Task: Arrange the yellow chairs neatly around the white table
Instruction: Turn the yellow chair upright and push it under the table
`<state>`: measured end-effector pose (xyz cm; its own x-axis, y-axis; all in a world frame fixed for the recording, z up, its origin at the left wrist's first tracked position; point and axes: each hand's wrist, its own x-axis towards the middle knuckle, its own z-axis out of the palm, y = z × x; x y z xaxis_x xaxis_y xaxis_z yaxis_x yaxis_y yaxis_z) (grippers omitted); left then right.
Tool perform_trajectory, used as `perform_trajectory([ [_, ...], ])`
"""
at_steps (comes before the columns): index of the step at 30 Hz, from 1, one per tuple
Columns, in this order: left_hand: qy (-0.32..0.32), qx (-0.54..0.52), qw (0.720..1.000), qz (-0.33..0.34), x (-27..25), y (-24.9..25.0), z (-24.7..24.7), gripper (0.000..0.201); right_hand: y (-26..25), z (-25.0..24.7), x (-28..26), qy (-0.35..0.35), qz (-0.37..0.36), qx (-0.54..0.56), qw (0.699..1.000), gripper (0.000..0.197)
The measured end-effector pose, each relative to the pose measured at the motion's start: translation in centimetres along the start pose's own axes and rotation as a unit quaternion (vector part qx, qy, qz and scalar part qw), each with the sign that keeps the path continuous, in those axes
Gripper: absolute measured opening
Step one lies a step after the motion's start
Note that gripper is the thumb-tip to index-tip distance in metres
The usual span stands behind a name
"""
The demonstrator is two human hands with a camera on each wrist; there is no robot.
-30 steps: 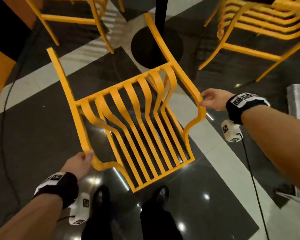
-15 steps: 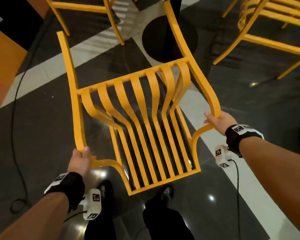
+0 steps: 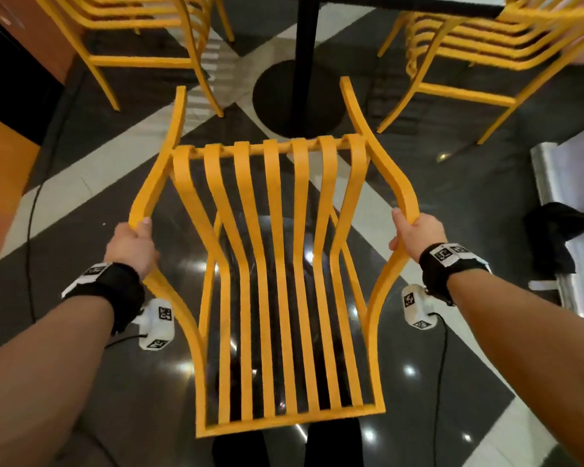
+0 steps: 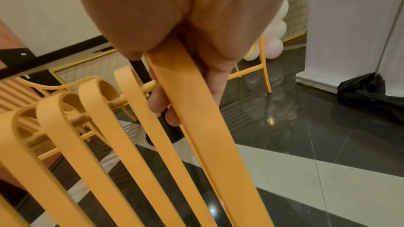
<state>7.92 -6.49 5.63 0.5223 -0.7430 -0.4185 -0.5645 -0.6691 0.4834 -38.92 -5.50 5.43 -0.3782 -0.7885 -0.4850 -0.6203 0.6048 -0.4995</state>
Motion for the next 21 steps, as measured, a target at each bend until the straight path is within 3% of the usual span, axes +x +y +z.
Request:
perform_trajectory([
  [3,-0.007,-0.004,0.999,0.039,2.5,1.3,-2.4,0.071,-1.8,0.2,-2.4,0.021,0.042,0.012,0.999,0.066],
  [5,0.004,0.007,0.999,0.049,2.3,1.8,-3.7,0.065,-3.5,0.1,-3.7,0.03,0.071,0.017,0.997,0.064],
  [7,0.006,-0.012,0.996,0.083,0.9,1.7,-4.4,0.053,-5.3,-0.3,-4.6,0.026,0.099,0.006,0.995,0.061],
  [11,0.018,-0.06,0.99,0.128,-3.8,-0.9,-4.3,0.058,-7.9,-1.0,-4.4,0.031,0.133,0.02,0.99,0.062],
  [13,-0.031,-0.038,0.994,0.098,-6.1,-3.1,-2.8,0.053,-8.8,-1.4,-3.7,0.032,0.142,0.039,0.989,0.056],
  [15,-0.138,0.042,0.989,0.039,-7.9,-5.6,-0.5,0.046,-9.6,-1.8,-3.0,0.036,0.153,0.065,0.985,0.051],
  [18,-0.262,0.164,0.949,-0.064,-9.1,-10.2,2.5,0.047,-9.9,-2.5,-1.9,0.028,0.169,0.083,0.982,0.051],
  [21,-0.317,0.256,0.906,-0.114,-9.4,-14.2,4.6,0.056,-9.7,-2.9,-0.7,0.027,0.172,0.095,0.98,0.051],
])
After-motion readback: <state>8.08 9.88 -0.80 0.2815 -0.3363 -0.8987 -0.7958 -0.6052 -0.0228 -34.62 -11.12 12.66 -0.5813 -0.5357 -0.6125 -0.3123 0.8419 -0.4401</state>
